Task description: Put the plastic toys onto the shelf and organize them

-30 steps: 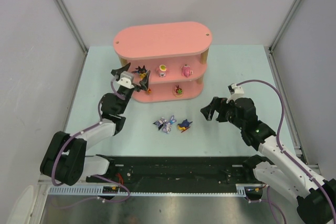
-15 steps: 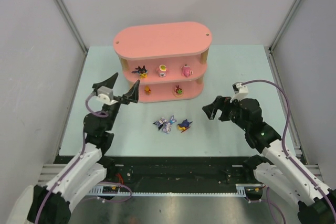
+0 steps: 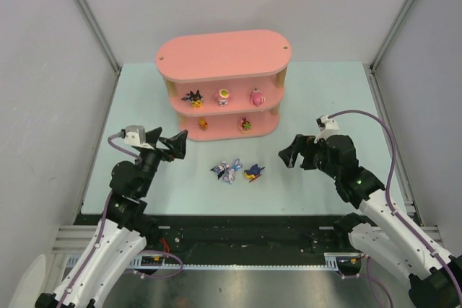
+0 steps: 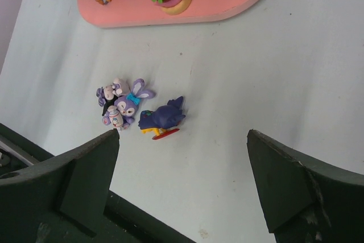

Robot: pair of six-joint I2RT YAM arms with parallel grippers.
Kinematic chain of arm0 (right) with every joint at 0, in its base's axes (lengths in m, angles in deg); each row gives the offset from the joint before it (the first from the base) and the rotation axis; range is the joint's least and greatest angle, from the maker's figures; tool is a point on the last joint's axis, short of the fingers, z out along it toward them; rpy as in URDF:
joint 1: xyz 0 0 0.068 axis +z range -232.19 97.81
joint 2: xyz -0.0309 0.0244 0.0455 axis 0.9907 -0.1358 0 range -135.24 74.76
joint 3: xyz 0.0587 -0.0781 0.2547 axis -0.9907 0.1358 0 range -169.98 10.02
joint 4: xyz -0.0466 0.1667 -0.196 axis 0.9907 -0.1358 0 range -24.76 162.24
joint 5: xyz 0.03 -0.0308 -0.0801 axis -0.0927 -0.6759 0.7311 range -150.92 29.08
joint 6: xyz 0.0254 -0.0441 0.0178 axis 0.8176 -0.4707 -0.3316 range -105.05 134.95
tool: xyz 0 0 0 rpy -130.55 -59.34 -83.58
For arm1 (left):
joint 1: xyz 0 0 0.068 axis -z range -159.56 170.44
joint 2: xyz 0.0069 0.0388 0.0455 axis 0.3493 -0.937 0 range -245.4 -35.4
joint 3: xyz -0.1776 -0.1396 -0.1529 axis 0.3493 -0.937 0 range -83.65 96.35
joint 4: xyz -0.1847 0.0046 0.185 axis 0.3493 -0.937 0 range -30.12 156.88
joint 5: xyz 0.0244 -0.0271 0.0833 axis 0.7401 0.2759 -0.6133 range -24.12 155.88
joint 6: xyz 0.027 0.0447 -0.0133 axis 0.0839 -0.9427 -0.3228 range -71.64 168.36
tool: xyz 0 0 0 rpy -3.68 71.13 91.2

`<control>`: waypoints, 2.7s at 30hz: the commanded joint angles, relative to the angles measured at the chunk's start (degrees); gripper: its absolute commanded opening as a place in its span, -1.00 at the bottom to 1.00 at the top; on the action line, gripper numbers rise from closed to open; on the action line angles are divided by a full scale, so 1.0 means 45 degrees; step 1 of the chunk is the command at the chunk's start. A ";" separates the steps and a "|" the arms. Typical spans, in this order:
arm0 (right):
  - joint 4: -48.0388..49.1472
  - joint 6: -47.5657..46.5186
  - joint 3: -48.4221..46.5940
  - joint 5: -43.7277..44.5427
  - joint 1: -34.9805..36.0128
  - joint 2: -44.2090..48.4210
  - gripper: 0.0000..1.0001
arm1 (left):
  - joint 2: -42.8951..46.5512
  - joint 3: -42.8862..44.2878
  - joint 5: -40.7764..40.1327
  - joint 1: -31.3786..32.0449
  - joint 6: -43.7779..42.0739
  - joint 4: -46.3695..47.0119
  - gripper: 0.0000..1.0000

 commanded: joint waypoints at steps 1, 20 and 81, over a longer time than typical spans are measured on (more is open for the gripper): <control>-0.0117 -0.0001 -0.0383 -0.0213 -0.0062 -0.0047 0.99 | 0.0075 0.0438 -0.0262 0.0223 0.1366 -0.1810 1.00; 0.1325 0.1209 0.0613 -0.1795 0.0250 -0.2506 0.89 | -0.2386 -0.0187 -0.3817 0.6199 0.3282 -0.2397 1.00; 0.7383 0.3690 0.0652 -0.1698 0.1090 -0.9190 -0.98 | -0.2387 -0.0578 -0.4091 0.6961 0.2970 -0.1128 1.00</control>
